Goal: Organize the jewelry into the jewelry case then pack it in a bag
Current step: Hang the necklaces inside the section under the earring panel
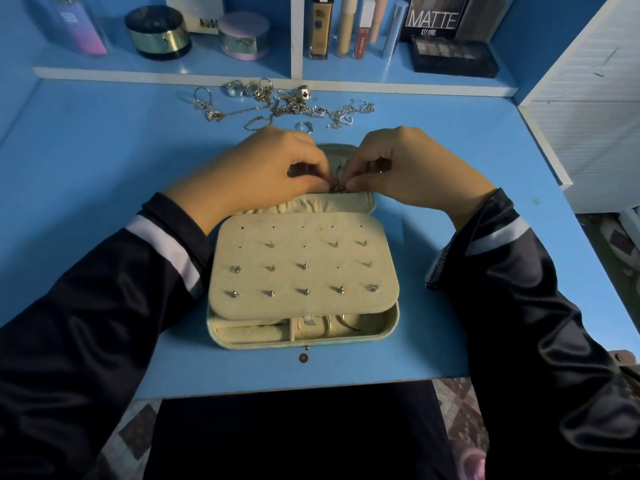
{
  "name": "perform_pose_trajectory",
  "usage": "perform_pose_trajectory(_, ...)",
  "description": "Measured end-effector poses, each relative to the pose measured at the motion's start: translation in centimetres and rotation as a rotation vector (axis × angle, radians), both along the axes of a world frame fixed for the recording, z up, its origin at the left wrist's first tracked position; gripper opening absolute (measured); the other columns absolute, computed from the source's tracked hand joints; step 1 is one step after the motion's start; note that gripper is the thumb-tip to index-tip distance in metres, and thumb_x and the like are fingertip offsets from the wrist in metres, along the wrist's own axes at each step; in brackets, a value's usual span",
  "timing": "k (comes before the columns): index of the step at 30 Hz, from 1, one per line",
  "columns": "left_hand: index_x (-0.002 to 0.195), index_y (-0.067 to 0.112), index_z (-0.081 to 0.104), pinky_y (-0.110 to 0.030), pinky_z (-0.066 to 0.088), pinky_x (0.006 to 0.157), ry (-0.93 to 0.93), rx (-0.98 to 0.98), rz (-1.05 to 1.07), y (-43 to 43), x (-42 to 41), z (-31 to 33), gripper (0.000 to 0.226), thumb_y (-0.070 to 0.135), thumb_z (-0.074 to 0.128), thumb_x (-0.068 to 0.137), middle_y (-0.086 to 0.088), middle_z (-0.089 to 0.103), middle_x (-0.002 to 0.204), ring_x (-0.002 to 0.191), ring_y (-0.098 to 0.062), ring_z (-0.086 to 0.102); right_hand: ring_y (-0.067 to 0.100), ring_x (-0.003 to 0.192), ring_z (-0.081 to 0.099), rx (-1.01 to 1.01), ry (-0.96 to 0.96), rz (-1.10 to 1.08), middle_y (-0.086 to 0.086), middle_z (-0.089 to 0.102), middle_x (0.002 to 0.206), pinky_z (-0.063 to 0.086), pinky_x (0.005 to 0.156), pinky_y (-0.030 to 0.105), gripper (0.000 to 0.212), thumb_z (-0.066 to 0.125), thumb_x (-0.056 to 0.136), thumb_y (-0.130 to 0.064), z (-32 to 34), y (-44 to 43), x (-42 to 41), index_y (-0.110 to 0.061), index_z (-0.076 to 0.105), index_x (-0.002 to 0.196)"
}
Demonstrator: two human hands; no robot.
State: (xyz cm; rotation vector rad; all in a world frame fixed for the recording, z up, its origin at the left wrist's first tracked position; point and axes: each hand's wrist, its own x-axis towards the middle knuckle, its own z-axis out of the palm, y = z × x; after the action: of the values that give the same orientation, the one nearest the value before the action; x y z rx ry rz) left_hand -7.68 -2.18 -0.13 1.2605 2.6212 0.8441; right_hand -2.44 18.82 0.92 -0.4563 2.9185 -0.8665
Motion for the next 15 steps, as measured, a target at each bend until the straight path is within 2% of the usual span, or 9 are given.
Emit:
perform_pose_trajectory(3, 0.094, 0.023, 0.076, -0.037, 0.049, 0.082, -0.052, 0.003, -0.012, -0.11, -0.05, 0.03, 0.008, 0.023, 0.072, 0.087, 0.006, 0.066, 0.090, 0.085, -0.011, 0.060, 0.001, 0.068, 0.054, -0.049, -0.006, 0.017, -0.013, 0.062, 0.081, 0.040, 0.067, 0.011, 0.020, 0.076, 0.081, -0.016, 0.30, 0.49, 0.17, -0.034, 0.069, 0.080)
perform_pose_trajectory(7, 0.094, 0.027, 0.075, -0.032, 0.048, 0.078, -0.083, -0.009, 0.014, -0.60, -0.45, 0.14, 0.008, 0.026, 0.071, 0.088, 0.010, 0.067, 0.090, 0.082, -0.005, 0.058, -0.004, 0.066, 0.052, -0.055, 0.009, -0.029, -0.013, 0.061, 0.081, 0.038, 0.064, 0.008, 0.014, 0.075, 0.083, -0.017, 0.23, 0.77, 0.16, -0.030, 0.071, 0.083)
perform_pose_trajectory(11, 0.094, 0.028, 0.074, -0.030, 0.047, 0.075, -0.144, -0.024, 0.000, -0.14, -0.04, 0.14, 0.007, 0.028, 0.069, 0.089, 0.011, 0.067, 0.091, 0.081, -0.005, 0.058, -0.006, 0.067, 0.051, -0.023, -0.015, 0.015, -0.013, 0.058, 0.081, 0.038, 0.066, 0.007, 0.020, 0.072, 0.085, -0.015, 0.19, 0.45, 0.22, -0.034, 0.067, 0.082)
perform_pose_trajectory(15, 0.094, 0.026, 0.073, -0.013, 0.039, 0.061, -0.186, -0.070, 0.010, 0.10, 0.03, 0.06, 0.010, 0.032, 0.066, 0.091, 0.009, 0.068, 0.088, 0.064, 0.003, 0.051, -0.004, 0.068, 0.051, -0.023, -0.036, 0.057, -0.005, 0.060, 0.085, 0.037, 0.067, 0.009, 0.022, 0.071, 0.086, -0.013, 0.21, 0.42, 0.25, -0.035, 0.067, 0.082)
